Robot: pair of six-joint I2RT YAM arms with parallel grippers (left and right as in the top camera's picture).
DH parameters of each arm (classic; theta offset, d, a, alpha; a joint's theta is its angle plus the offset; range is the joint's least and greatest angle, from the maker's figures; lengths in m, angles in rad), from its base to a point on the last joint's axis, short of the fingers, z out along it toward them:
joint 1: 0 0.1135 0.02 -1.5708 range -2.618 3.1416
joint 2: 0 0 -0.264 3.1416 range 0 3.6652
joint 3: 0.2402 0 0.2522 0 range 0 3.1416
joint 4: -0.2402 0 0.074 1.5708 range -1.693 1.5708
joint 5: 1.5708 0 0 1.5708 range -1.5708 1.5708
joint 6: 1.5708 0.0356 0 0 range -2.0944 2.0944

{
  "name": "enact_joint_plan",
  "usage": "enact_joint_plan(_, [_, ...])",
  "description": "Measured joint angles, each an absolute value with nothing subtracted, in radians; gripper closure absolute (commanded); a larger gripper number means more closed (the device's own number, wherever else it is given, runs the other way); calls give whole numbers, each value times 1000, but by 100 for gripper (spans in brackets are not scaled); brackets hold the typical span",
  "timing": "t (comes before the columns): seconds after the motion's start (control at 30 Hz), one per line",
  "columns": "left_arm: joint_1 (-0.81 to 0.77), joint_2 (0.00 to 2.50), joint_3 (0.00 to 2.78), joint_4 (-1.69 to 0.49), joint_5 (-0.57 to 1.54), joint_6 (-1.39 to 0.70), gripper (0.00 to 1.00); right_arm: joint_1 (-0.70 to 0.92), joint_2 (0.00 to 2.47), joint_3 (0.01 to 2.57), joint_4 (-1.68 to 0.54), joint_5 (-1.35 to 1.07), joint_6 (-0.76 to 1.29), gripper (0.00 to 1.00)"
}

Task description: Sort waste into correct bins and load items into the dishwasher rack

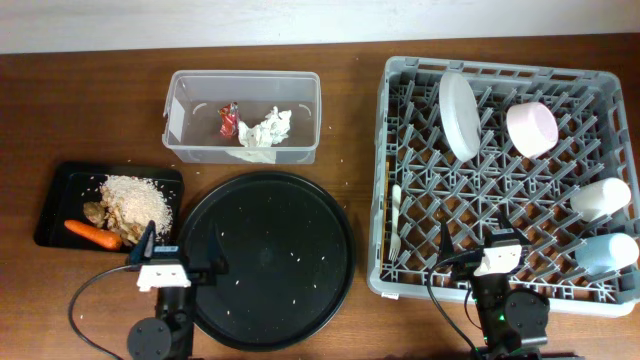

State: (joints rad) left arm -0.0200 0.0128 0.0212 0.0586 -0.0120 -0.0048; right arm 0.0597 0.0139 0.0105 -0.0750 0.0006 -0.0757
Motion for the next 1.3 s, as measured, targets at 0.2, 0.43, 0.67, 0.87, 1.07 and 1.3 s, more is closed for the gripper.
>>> enact_joint_plan(0.2, [-20, 12, 13, -80, -11, 61, 1, 60, 14, 10, -75, 1, -75, 2])
enact_joint_plan(0.43, [-20, 12, 13, -80, -11, 64, 1, 60, 14, 10, -75, 1, -75, 2])
enact_joint_plan(0.67, [-20, 12, 13, -80, -11, 64, 1, 60, 14, 10, -75, 1, -76, 2])
enact_joint_plan(0.87, [-20, 12, 13, -80, -11, 64, 1, 60, 14, 10, -75, 1, -76, 2])
enact_joint_plan(1.07, [-20, 12, 13, -80, -11, 64, 1, 60, 14, 10, -75, 1, -76, 1])
enact_joint_plan(1.3, [-20, 12, 13, -80, -11, 64, 1, 60, 14, 10, -75, 1, -76, 2])
